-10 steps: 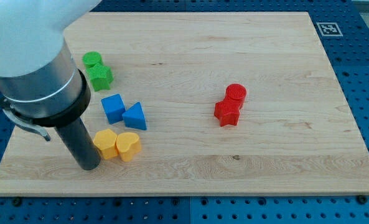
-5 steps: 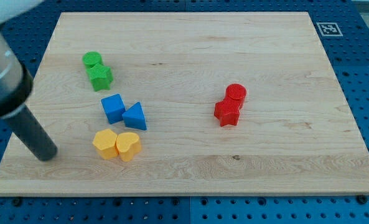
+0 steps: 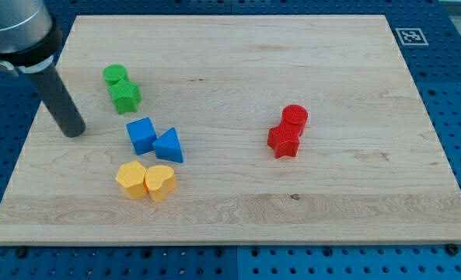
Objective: Slide blue cube along with blue triangle to red star
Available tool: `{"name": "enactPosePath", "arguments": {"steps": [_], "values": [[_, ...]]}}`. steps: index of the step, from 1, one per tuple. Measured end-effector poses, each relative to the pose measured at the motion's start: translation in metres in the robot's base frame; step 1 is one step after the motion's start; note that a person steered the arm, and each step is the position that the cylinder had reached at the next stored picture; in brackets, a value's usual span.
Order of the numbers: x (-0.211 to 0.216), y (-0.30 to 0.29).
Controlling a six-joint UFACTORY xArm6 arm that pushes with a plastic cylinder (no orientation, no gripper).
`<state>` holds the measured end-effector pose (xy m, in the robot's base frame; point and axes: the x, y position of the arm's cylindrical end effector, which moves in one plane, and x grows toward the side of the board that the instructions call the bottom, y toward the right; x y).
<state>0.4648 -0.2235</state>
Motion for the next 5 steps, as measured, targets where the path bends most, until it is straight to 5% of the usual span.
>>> {"name": "enactPosePath", "arguments": {"steps": [5], "values": [[0.017,0.093]]}}
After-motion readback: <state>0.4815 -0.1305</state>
